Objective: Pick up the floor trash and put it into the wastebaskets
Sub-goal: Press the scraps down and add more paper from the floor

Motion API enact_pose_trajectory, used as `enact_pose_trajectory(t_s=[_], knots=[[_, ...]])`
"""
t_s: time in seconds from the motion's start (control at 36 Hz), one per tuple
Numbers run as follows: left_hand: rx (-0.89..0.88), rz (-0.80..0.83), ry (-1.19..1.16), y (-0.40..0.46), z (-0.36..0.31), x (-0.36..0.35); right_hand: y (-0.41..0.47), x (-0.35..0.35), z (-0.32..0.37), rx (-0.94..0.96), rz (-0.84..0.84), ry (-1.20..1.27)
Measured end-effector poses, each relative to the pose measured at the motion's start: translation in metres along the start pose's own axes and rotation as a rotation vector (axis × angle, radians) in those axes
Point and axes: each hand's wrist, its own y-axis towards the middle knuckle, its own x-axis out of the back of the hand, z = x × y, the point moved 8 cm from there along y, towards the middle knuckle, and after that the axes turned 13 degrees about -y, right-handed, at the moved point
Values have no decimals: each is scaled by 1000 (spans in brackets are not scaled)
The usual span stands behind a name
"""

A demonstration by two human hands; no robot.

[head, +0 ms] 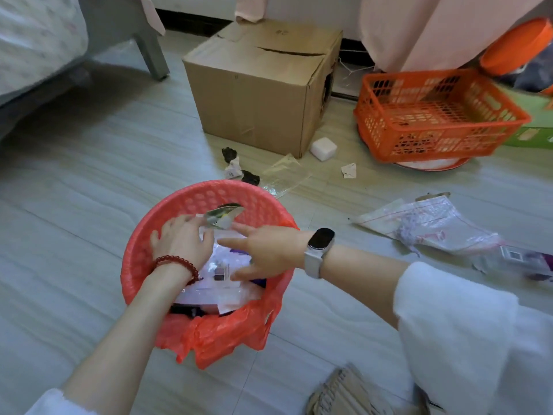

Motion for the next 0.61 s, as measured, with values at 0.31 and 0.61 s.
enact_pose_trajectory(t_s=[0.31,0.61], knots=[[-426,51,-385,-20,-226,-79,-182,-2,-182,-572,-382,329],[-699,723,86,-124,-307,-316,-354,-294,-201,-862,500,606]])
